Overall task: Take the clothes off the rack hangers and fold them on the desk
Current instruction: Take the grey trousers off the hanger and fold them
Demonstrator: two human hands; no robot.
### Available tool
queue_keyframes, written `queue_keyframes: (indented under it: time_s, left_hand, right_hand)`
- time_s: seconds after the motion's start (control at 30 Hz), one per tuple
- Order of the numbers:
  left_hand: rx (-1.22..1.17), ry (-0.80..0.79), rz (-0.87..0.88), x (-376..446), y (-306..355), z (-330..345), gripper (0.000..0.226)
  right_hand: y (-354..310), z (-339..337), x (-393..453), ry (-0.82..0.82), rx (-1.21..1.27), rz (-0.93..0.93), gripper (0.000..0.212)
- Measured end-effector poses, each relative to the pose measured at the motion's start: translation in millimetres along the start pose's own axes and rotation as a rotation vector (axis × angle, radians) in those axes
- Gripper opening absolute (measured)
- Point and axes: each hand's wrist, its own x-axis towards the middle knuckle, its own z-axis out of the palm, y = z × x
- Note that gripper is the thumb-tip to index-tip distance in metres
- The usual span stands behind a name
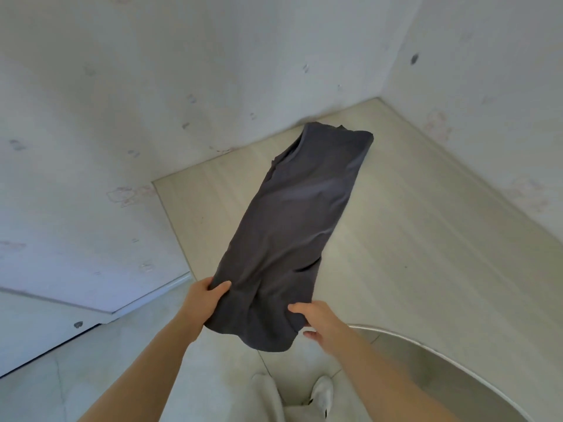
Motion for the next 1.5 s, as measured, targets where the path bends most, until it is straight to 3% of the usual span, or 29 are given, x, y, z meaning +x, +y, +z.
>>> queue_keyframes:
  time_s: [0.13, 0.33, 0.47, 0.57, 0.73, 0.97, 1.03, 1.13, 1.2, 1.3, 1.5]
  left_hand:
    - [0.096, -0.029, 0.030, -10, 1, -5, 0.022]
    - [0.036, -0.070, 0.085, -28, 29, 2, 0.039]
    - [0.063, -0.164, 0.166, -43, 53, 17, 0.015]
    - [0.096, -0.259, 0.184, -48, 72, 30, 0.008]
    - [-0.020, -0.312, 0.140, -35, 120, 52, 0.017]
    - [-0.166, -0.372, -0.068, 29, 197, 74, 0.018]
    - [-0.241, -0.353, -0.103, 53, 216, 79, 0.019]
    - [-0.356, -0.255, -0.070, 90, 234, 95, 0.020]
    - [-0.190, -0.135, -0.053, 107, 229, 111, 0.025]
    - [0.290, -0.003, 0.006, 128, 195, 129, 0.039]
    - [0.527, 0.071, 0.063, 126, 158, 133, 0.036]
  right_hand:
    - [7, -22, -19, 0.061, 0.040, -0.049, 0.025]
    - [2, -45, -46, 0.249, -0.048, -0.196, 0.023]
    - [-5, -67, -68, 0.352, -0.070, -0.269, 0.026]
    - [-12, -87, -75, 0.320, 0.098, -0.232, 0.033]
    - [-53, -122, -70, 0.235, 0.284, -0.189, 0.015]
    - [-144, -169, -28, -0.013, 0.395, -0.046, 0.020]
    - [-169, -176, -6, -0.059, 0.483, -0.071, 0.025]
    - [-193, -184, 35, -0.072, 0.804, -0.087, 0.031]
    - [-199, -188, 54, -0.100, 0.940, -0.073, 0.028]
    - [-200, -189, 73, -0.128, 0.794, -0.027, 0.026]
    - [-194, -184, 98, 0.175, 0.073, -0.089, 0.026]
